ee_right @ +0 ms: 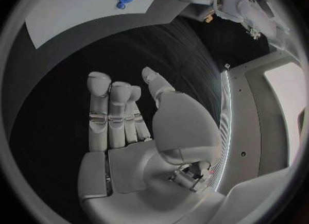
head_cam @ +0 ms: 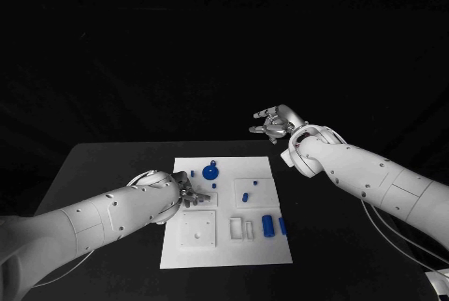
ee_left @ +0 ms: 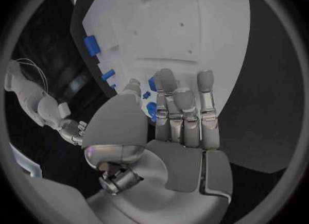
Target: Assemble the parts on the task board
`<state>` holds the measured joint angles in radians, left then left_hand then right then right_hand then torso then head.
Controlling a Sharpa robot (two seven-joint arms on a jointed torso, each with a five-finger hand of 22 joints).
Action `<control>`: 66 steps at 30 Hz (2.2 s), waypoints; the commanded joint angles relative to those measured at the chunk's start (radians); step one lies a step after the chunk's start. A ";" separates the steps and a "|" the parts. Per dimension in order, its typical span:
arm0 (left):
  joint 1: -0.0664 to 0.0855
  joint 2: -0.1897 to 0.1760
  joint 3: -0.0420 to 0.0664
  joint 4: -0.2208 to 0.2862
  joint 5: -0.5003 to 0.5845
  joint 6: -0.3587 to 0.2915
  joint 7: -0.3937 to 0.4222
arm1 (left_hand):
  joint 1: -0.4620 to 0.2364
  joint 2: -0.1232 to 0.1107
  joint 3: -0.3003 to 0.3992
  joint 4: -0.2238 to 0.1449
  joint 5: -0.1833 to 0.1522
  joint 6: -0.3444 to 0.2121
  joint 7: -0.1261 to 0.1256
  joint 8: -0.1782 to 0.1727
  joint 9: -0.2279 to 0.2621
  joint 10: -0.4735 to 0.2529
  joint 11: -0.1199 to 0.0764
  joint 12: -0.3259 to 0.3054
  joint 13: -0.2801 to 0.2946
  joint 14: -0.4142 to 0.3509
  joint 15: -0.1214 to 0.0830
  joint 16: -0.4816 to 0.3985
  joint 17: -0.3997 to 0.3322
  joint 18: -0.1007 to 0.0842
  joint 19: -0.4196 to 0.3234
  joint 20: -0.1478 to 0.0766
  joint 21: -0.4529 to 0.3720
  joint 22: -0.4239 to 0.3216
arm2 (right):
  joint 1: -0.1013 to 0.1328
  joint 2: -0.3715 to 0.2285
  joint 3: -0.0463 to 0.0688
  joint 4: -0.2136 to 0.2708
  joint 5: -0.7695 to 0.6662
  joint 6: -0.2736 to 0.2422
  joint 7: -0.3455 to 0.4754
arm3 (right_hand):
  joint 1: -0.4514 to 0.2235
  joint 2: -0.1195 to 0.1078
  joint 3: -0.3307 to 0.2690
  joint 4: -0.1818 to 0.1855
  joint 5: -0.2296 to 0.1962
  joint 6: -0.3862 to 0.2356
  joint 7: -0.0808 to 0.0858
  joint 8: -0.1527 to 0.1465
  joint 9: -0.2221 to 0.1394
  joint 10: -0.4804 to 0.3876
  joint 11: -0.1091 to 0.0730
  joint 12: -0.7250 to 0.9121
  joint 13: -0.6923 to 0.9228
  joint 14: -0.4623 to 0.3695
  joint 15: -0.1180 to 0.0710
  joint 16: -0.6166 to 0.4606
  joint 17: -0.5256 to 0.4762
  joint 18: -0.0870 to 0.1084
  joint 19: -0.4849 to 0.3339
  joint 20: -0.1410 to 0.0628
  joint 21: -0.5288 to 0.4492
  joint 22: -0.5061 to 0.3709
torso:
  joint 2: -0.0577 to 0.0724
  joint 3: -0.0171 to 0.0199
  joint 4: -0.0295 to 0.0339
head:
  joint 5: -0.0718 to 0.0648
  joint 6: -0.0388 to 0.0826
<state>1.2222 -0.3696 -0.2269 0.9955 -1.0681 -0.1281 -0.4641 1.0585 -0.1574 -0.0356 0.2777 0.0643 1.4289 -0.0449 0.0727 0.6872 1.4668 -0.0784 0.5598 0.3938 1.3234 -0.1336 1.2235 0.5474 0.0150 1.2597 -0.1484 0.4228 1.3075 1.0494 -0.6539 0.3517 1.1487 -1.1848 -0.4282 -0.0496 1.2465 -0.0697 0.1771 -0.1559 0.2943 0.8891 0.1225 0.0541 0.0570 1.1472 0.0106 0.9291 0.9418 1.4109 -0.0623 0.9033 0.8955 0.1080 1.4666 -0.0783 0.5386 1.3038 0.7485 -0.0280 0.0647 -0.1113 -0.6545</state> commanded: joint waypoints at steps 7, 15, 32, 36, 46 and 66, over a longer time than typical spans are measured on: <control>0.002 -0.014 0.043 0.025 0.021 0.008 0.023 | -0.036 -0.033 -0.066 0.015 -0.014 -0.001 0.002 -0.004 -0.006 0.047 -0.002 -0.010 -0.002 -0.008 0.000 -0.005 0.002 -0.015 -0.001 -0.001 -0.004 0.019 | -0.001 -0.002 0.000 -0.004 0.001 0.012 0.003 | -0.008 0.003 0.000 -0.002 0.003 -0.004 0.005 0.003 0.001 -0.005 0.001 0.004 -0.001 -0.008 0.001 0.001 -0.001 0.017 0.047 -0.001 0.001 -0.001 | 0.000 0.0002 0.0006 | -0.001 0.006; 0.028 -0.039 0.094 0.021 0.064 0.033 0.022 | -0.007 0.070 -0.044 -0.091 0.091 -0.076 0.020 -0.003 -0.046 0.041 0.006 -0.068 0.001 -0.034 0.010 -0.017 -0.019 -0.015 -0.013 0.008 -0.028 0.018 | -0.002 -0.005 0.000 -0.005 0.002 0.013 0.004 | -0.008 0.003 0.000 -0.002 0.003 -0.004 0.005 0.003 0.001 -0.005 0.001 0.004 -0.001 -0.008 0.001 0.001 -0.001 0.017 0.047 -0.001 0.001 -0.001 | 0.001 0.0003 0.0002 | 0.000 0.012; 0.098 -0.011 0.106 -0.166 0.172 0.130 0.108 | 0.044 0.187 -0.143 -0.260 0.475 -0.333 0.054 0.158 0.031 -0.078 0.023 -0.011 0.071 -0.114 0.034 0.060 -0.102 -0.009 -0.046 0.030 -0.047 0.020 | -0.001 -0.010 0.000 0.008 0.002 0.012 0.003 | -0.006 0.002 0.000 0.000 0.006 -0.011 0.005 0.003 0.001 -0.005 0.001 0.002 -0.003 -0.007 0.000 -0.001 -0.002 0.017 0.047 -0.001 0.003 -0.002 | 0.020 -0.0035 -0.0092 | 0.011 0.029; 0.099 0.012 0.106 -0.212 0.150 0.142 0.126 | 0.045 0.195 -0.148 -0.253 0.477 -0.370 0.053 0.205 0.096 -0.089 0.022 0.003 0.068 -0.121 0.034 0.073 -0.127 -0.009 -0.049 0.031 -0.045 0.020 | -0.001 -0.010 0.000 0.012 0.002 0.011 0.003 | -0.006 0.002 0.000 0.000 0.006 -0.011 0.005 0.003 0.001 -0.005 0.001 0.002 -0.003 -0.007 0.000 -0.001 -0.002 0.017 0.047 -0.001 0.003 -0.002 | 0.026 -0.0043 -0.0128 | 0.016 0.034; 0.099 0.058 0.093 -0.312 0.097 0.170 0.165 | 0.044 0.194 -0.153 -0.237 0.470 -0.412 0.064 0.226 0.117 -0.132 0.032 0.023 0.059 -0.155 0.045 0.092 -0.160 -0.008 -0.065 0.040 -0.051 0.021 | 0.000 -0.010 0.001 0.025 0.002 0.008 0.000 | -0.006 0.001 0.001 0.001 0.008 -0.014 0.005 0.003 0.001 -0.004 0.001 0.002 -0.004 -0.007 0.001 0.000 -0.002 0.017 0.047 -0.001 0.003 -0.003 | 0.045 -0.0066 -0.0237 | 0.022 0.047; 0.091 0.084 0.081 -0.366 0.069 0.203 0.185 | -0.002 0.117 -0.111 -0.119 0.376 -0.454 0.075 0.277 0.109 -0.170 0.043 0.085 -0.001 -0.187 0.056 0.140 -0.243 -0.002 -0.076 0.051 -0.056 0.020 | 0.001 -0.003 0.001 0.029 0.002 0.005 -0.001 | -0.004 -0.001 0.002 0.002 0.010 -0.016 0.006 0.003 0.001 -0.004 0.001 0.002 -0.004 -0.006 0.001 0.000 -0.001 0.017 0.047 -0.001 0.004 -0.003 | 0.054 -0.0063 -0.0297 | 0.018 0.049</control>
<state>1.3137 -0.2892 -0.1462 0.6294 -0.9895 0.0521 -0.2988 1.0559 -0.0316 -0.1428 0.1555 0.4419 0.9823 0.0301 0.3514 0.7958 1.3023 -0.0354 0.6397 0.3933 1.1431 -0.0750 1.3592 0.3046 0.0151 1.1878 -0.0984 0.3726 1.3077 1.0500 -0.6579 0.3518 1.1763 -1.1839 -0.4266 -0.0528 1.2465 -0.0698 0.1771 -0.1559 0.2992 0.8812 0.1269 0.0541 0.0570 1.1476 0.0110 0.9291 0.9382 1.4109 -0.0623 0.9033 0.8942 0.1079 1.4666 -0.0783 0.5386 1.3025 0.8023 -0.0337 0.0349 -0.0922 -0.6051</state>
